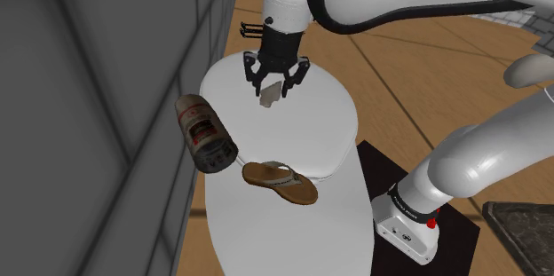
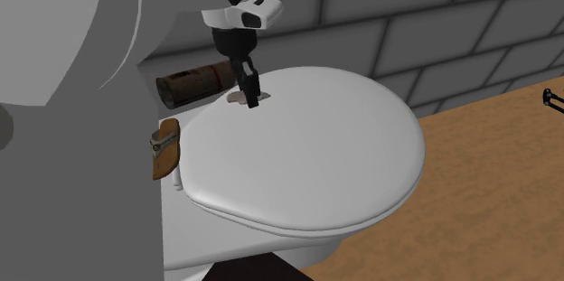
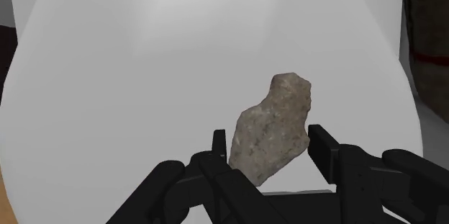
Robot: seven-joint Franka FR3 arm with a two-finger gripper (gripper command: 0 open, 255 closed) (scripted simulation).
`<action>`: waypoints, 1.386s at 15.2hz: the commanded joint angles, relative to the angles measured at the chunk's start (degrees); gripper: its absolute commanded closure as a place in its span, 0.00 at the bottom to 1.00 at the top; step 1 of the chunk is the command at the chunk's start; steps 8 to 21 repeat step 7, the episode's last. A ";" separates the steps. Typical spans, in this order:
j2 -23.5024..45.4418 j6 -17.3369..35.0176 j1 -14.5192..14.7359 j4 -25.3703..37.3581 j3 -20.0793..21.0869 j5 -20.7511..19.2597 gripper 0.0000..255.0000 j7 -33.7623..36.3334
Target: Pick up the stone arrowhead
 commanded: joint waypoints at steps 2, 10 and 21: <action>-0.32 -2.37 0.03 2.08 -0.14 0.13 1.00 -0.04; -0.39 -4.79 -0.06 4.44 -0.35 0.09 1.00 -0.19; -0.39 -4.79 -0.06 4.44 -0.35 0.09 1.00 -0.19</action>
